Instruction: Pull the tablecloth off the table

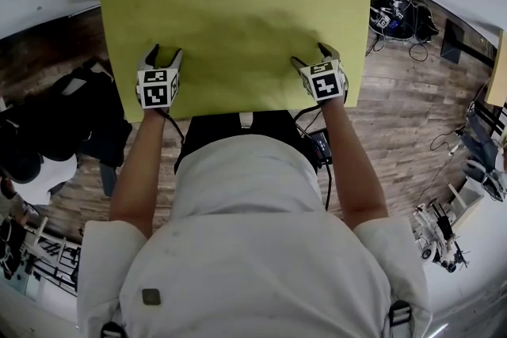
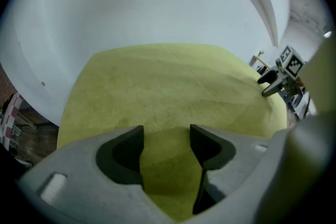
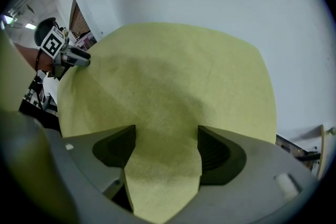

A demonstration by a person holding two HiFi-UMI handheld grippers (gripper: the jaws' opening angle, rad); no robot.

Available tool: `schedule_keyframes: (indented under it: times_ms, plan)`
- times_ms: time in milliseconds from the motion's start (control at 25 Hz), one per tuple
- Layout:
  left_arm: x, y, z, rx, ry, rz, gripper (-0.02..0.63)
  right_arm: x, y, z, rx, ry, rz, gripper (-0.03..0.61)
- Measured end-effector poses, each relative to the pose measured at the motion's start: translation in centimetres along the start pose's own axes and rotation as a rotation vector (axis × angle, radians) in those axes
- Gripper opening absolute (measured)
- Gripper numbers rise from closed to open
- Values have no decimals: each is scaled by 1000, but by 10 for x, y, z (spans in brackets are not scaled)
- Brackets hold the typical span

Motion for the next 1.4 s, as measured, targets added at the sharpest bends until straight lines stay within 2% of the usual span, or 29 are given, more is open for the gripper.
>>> schedule_keyframes:
  times_ms: [160,400,680,840,920,1160,1400]
  plan:
    - [0,-2,-1,-17,-10,2,270,1,0,-2,3,4,1,382]
    - [3,-15,1,-38,-13,-3,170,5,8,-3,36,-16,-4,334]
    - [3,-19,2,-43,-13,9,112,6,26,-6,94,-55,-21,130]
    - [2,-22,1,-65,-19,28,34,4,35,-9,107,-59,-29,14]
    - [1,-20,0,-67,-14,38,1,4,38,-11,118,-55,-23,14]
    - [1,-16,0,-69,2,83,0,2,38,-12,114,-33,-39,14]
    - [0,-15,0,1,-12,126,0,2,38,-13,107,-24,-39,14]
Point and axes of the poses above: the fingertips, and each gripper's own axes: x backward along the fingers, y to its left, z out of its underside, the point moved 6 cm from there along x, backward along the fingers, and after that the axes turned 5 degrees about x, right-handed, at the moved point
